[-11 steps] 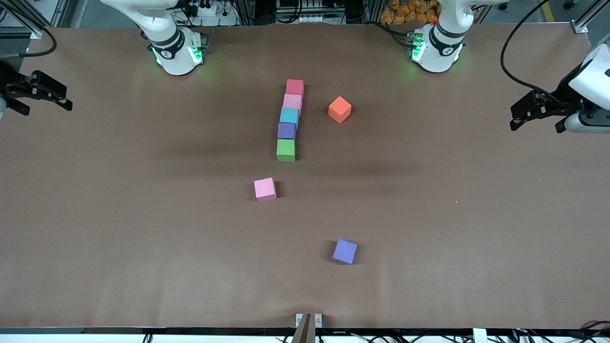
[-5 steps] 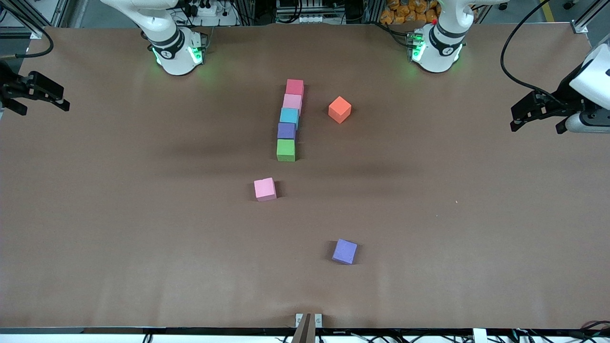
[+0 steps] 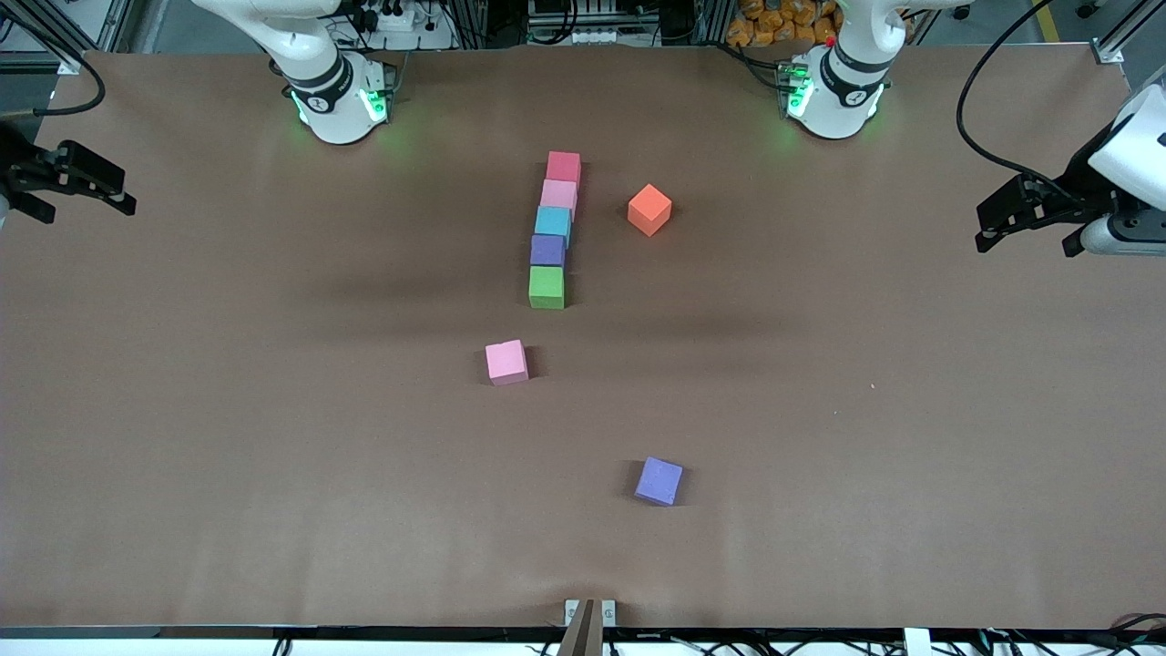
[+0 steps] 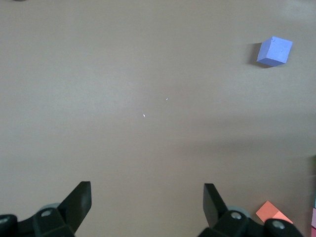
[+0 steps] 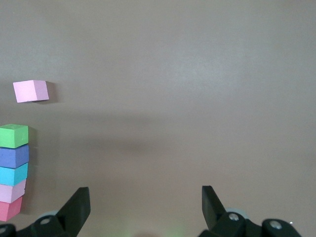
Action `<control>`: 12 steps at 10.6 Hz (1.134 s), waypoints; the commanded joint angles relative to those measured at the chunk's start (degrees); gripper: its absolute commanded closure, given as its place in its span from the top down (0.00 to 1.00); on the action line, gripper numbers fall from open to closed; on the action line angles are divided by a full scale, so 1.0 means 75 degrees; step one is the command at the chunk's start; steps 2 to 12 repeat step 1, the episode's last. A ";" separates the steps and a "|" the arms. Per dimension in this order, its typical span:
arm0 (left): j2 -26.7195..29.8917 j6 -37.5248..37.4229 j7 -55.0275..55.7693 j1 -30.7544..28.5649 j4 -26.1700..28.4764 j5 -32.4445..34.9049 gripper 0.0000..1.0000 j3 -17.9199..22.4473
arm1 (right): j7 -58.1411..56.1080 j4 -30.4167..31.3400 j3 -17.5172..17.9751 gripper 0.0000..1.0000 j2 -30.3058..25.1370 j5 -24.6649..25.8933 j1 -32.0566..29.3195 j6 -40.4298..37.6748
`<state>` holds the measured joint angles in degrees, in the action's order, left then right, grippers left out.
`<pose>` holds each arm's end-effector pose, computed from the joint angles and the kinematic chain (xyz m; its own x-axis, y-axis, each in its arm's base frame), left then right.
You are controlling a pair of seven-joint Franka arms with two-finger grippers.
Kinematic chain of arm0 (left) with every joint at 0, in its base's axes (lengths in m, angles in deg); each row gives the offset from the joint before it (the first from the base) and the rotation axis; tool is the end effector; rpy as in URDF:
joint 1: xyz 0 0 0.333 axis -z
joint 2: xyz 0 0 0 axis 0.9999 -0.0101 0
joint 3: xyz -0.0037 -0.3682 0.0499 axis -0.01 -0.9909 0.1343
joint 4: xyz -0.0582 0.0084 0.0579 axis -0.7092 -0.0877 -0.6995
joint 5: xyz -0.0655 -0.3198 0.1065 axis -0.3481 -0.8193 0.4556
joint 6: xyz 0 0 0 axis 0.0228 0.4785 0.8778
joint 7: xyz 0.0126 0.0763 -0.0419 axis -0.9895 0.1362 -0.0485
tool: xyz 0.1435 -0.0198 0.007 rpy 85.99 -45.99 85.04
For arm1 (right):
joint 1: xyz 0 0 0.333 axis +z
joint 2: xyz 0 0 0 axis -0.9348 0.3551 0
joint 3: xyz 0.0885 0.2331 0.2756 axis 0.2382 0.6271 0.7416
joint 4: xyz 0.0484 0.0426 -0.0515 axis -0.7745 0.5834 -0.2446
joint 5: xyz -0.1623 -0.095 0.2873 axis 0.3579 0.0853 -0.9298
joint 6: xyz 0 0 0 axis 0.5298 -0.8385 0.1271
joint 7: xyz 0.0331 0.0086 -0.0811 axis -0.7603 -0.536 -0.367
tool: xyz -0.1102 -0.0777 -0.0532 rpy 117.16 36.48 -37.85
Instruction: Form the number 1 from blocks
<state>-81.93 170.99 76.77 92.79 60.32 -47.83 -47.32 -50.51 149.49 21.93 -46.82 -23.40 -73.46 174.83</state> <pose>0.5079 -0.0517 0.6569 0.9951 -0.0620 0.0768 -0.0625 -0.9980 0.0039 0.4647 -0.0248 0.6550 0.9964 0.0786 -0.0307 0.0774 -0.9963 -0.0376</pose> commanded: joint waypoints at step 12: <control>0.0012 0.0059 0.0127 -0.0003 0.0015 -0.0191 1.00 0.0018 | 0.0001 0.0010 0.0139 1.00 0.0027 0.0070 -0.0159 0.0018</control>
